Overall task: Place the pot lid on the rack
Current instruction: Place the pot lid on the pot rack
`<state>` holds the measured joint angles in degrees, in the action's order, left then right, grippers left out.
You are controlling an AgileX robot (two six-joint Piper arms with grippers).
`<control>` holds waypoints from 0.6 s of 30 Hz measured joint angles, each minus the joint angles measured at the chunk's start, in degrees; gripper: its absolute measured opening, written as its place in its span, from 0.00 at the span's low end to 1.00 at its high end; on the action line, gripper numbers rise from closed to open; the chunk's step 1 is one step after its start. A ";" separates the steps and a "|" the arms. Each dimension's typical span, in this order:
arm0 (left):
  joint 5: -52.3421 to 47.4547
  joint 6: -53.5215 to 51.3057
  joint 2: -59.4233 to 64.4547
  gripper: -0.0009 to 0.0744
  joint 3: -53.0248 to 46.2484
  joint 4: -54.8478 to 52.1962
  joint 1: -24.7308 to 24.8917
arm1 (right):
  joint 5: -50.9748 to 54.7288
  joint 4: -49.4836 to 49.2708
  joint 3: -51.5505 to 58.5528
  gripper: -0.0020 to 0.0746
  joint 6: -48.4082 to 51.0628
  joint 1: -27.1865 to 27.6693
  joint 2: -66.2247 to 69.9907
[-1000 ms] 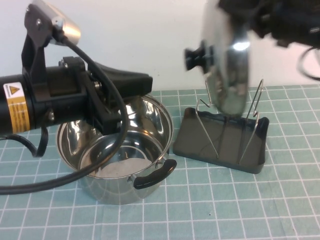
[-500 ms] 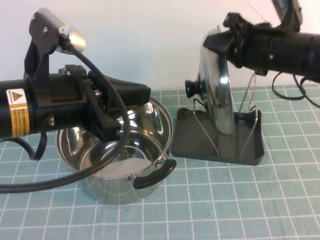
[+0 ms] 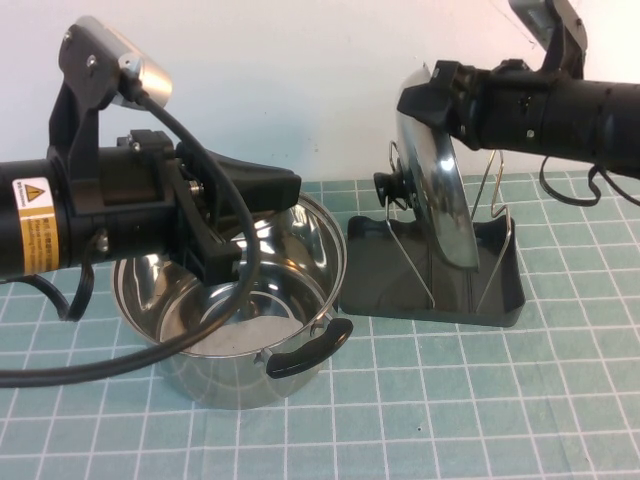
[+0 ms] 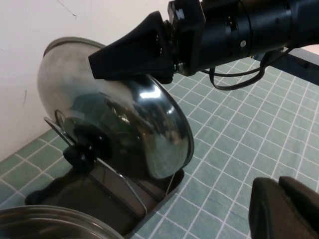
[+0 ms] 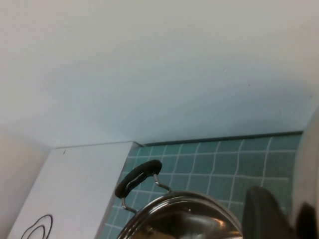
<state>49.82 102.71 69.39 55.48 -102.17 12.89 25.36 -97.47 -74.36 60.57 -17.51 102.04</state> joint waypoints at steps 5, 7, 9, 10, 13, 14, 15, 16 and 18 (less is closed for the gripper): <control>0.00 0.00 0.00 0.01 0.00 -0.10 0.00 | 0.50 3.31 0.00 0.52 0.20 0.22 0.00; 0.00 0.00 0.00 0.01 0.00 -0.10 0.00 | 0.88 4.40 0.00 0.62 0.32 0.78 0.00; -0.59 -0.50 0.00 0.01 0.00 -0.10 0.00 | 1.74 4.98 0.00 0.68 0.66 2.13 0.00; -1.49 -1.07 0.00 0.01 0.00 -0.10 0.00 | 2.20 5.29 0.00 0.69 1.05 2.87 0.00; -6.60 -2.04 0.00 0.01 0.00 -0.10 0.00 | 5.90 5.69 0.00 0.71 1.69 6.24 0.00; -8.52 -2.17 0.00 0.01 0.00 -0.10 0.00 | 7.82 5.69 0.00 0.71 1.86 7.37 0.00; -11.11 -2.85 0.00 0.01 0.00 -0.10 0.00 | 10.17 5.57 0.00 0.71 1.95 8.48 0.00; -13.93 -4.12 0.00 0.01 0.00 -0.10 0.00 | 12.22 5.15 0.00 0.71 2.07 9.32 0.00; -20.07 -8.25 0.00 0.01 0.00 0.01 0.00 | 17.25 2.95 0.00 0.71 3.07 11.04 -0.13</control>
<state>29.75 94.46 69.39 55.48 -102.16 12.89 42.60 -94.52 -74.36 63.64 -6.47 101.90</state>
